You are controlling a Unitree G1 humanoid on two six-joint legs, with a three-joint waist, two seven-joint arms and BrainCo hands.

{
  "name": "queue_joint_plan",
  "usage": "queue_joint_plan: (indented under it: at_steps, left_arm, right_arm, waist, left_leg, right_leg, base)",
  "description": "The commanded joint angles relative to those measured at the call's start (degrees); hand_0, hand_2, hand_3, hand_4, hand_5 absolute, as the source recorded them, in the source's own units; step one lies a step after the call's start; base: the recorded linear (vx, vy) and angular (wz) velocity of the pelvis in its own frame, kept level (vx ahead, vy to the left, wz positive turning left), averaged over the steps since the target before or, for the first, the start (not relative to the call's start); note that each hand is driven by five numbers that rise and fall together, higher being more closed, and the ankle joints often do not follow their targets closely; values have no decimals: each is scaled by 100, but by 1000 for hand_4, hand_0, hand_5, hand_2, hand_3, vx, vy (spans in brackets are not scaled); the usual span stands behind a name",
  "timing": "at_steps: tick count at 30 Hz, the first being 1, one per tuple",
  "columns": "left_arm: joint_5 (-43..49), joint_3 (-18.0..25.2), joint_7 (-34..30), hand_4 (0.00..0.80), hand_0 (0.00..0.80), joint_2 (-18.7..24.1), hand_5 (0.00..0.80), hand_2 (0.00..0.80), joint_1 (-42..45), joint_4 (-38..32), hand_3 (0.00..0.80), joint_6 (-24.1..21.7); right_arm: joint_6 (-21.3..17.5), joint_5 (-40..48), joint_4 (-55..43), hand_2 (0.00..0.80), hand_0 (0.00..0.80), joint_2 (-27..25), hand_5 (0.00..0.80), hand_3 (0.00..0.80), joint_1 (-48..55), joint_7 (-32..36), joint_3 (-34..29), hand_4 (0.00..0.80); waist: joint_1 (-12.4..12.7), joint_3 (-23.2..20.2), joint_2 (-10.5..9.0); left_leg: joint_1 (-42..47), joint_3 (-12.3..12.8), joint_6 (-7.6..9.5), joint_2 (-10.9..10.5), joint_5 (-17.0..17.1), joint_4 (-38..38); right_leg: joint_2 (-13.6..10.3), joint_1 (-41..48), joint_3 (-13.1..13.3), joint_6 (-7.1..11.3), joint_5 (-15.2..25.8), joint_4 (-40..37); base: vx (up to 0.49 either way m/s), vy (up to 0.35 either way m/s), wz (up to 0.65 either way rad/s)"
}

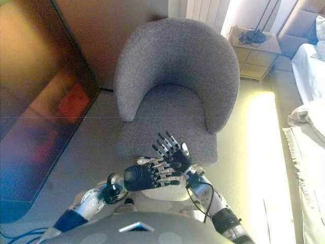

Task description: Pick up the cushion and take it to the sofa

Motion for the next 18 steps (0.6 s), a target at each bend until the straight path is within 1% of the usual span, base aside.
queue_joint_plan:
  at_steps: [1,4,9,12,13,15,18]
  left_arm:
    - [-432,-120,144,0,0,-214,0,0,-514,-250,0,-161]
    - [-508,-105,421,0,0,-275,0,0,-640,-268,0,-216]
    - [-407,72,658,0,0,-254,0,0,-754,-262,0,-324]
    - [-470,290,979,0,0,-212,0,0,-799,-275,0,-508]
    - [-513,378,1037,0,0,-203,0,0,-804,-284,0,-492]
    - [-694,625,1338,0,0,-205,0,0,-821,-291,0,-557]
    - [-786,964,1542,0,0,-233,0,0,-858,-192,0,-630]
  right_arm:
    - [-75,-76,-307,0,0,-18,0,0,-405,236,33,0]
    - [-44,-147,-332,0,0,24,0,0,-377,240,64,0]
    - [34,-184,-409,0,0,19,0,0,-309,279,35,0]
    - [103,-211,-466,0,0,-12,0,0,-220,319,-3,0]
    - [126,-221,-481,0,0,-20,0,0,-197,323,-20,0]
    - [198,-217,-520,0,0,-23,0,0,-123,298,-76,0]
    - [299,-244,-550,0,0,2,0,0,-60,269,-171,0]
  waist:
    - [-84,64,134]
    - [-121,37,133]
    - [-161,-1,140]
    - [-191,-26,155]
    - [-193,-35,156]
    - [-199,-65,159]
    - [-201,-94,163]
  left_leg:
    - [-11,215,220,138,-129,123]
    - [7,227,232,118,-129,96]
    - [3,236,239,101,-118,74]
    - [18,253,245,95,-109,59]
    - [21,259,244,96,-105,57]
    - [35,274,248,94,-98,52]
    - [38,283,253,92,-86,43]
  right_leg:
    - [-145,-360,-240,75,211,202]
    - [-149,-351,-241,78,218,194]
    - [-145,-353,-241,81,238,162]
    - [-131,-349,-224,78,246,140]
    - [-129,-347,-221,78,246,138]
    - [-126,-338,-213,73,249,129]
    - [-116,-335,-205,57,253,116]
  base:
    - [0,0,0]
    - [0,0,0]
    - [0,0,0]
    - [0,0,0]
    - [38,30,-1]
    - [43,26,-2]
    - [32,20,-6]
